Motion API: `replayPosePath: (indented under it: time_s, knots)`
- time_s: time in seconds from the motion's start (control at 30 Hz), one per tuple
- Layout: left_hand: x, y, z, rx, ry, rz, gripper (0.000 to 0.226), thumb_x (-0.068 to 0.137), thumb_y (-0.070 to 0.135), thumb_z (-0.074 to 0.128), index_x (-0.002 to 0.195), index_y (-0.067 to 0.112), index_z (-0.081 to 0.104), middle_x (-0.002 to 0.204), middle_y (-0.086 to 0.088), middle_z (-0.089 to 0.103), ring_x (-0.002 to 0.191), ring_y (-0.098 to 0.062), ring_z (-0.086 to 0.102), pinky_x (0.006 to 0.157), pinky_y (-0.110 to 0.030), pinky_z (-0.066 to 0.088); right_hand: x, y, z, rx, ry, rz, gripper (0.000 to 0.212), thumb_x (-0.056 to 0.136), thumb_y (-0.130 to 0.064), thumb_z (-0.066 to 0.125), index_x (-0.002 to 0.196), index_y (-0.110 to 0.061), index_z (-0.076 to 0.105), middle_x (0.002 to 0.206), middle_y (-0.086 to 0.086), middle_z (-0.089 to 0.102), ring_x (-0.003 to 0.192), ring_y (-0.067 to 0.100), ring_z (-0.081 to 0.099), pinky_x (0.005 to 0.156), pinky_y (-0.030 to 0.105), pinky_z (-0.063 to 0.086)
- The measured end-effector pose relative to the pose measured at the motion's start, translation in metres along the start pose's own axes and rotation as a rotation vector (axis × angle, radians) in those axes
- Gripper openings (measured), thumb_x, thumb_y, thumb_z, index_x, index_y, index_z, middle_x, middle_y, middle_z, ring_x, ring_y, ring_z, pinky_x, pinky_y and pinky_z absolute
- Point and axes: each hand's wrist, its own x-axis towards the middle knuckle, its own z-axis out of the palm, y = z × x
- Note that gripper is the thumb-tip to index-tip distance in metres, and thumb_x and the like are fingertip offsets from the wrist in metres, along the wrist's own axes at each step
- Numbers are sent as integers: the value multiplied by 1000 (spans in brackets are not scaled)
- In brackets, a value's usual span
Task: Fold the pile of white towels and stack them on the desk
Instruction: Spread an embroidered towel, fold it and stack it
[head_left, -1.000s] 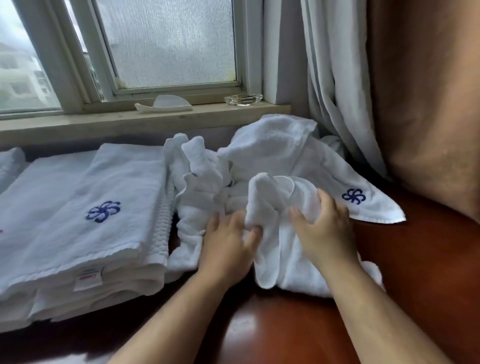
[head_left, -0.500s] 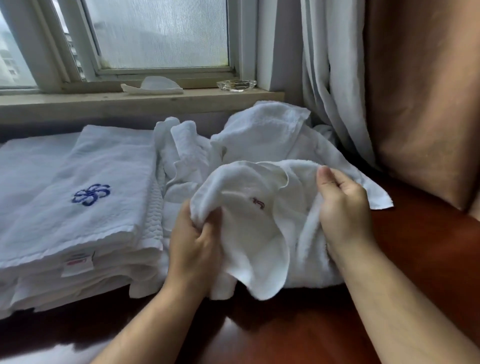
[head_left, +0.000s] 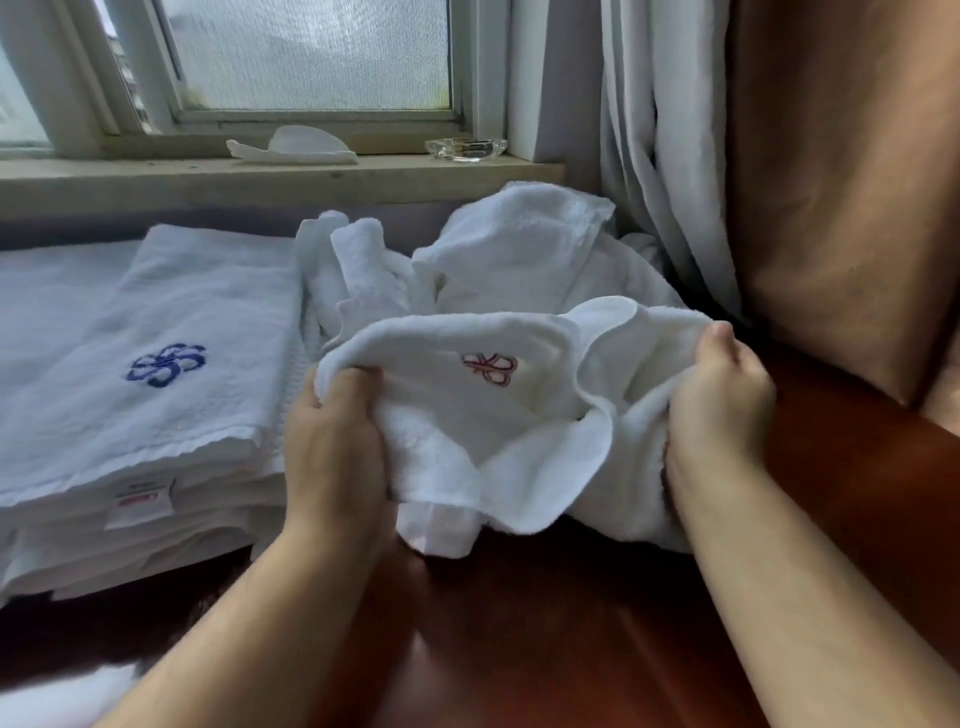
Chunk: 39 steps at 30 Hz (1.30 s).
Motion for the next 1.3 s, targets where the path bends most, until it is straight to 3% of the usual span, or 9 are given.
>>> replayPosePath:
  time_s: [0.13,0.23,0.33,0.4,0.7,0.93,1.07,1.17,1.3]
  knots:
    - [-4,-20,0,253,116,-111,37,77,7,48,109,17,63,96,-7,70,88,-29,68,69,-40,59,0,3,1,-401,-77,-204,18,97,-22,53,106,-16,67,102,3,66,99,21,59,82,32,48]
    - [-9,-22,1,242,10,-139,41,71,12,51,106,26,69,94,-3,73,87,-26,70,72,-44,60,-11,-2,1,-464,-226,-455,26,94,-46,54,96,-22,66,90,-9,62,90,16,60,76,31,48]
    - [-6,-17,-1,146,-292,-281,36,75,37,67,106,21,77,102,-8,77,96,-28,73,85,-45,57,-16,0,3,-856,-674,-116,60,81,-79,55,88,-20,64,83,-4,66,83,18,64,64,30,45]
    - [-11,-17,-2,199,-397,-324,52,73,56,75,111,20,76,109,-11,76,103,-32,72,96,-50,53,-12,10,3,-961,-693,-86,46,84,-64,61,84,-18,62,86,0,67,88,23,66,64,32,44]
    - [-40,26,14,82,-204,-430,40,95,40,62,119,9,70,109,-15,75,104,-32,72,102,-52,52,-19,-26,-14,-749,-810,102,46,92,-57,65,89,-11,71,84,8,76,78,26,71,77,40,58]
    - [-71,111,18,-408,-69,-136,52,97,57,51,125,16,67,116,-12,74,102,-27,73,72,-40,62,-26,-90,-48,512,-233,174,24,99,-17,56,109,-3,73,101,16,76,92,32,75,73,41,61]
    - [-91,106,8,-155,28,-350,45,84,53,64,116,23,71,107,-12,76,95,-38,74,84,-58,57,-38,-85,-78,294,2,349,18,93,-13,54,98,-11,71,76,4,75,76,29,74,58,37,61]
    - [-104,84,-7,340,-40,-402,59,80,43,64,131,13,61,126,-19,66,114,-40,63,102,-55,50,-48,-63,-97,-43,-204,508,21,90,-14,58,109,-11,67,102,13,73,93,35,71,86,51,59]
    - [-123,65,-10,1208,-22,149,73,84,33,67,149,20,35,153,-8,35,140,-32,31,114,-48,28,-59,-54,-108,-698,-105,108,56,79,-27,70,128,-4,54,126,18,61,112,36,63,85,38,53]
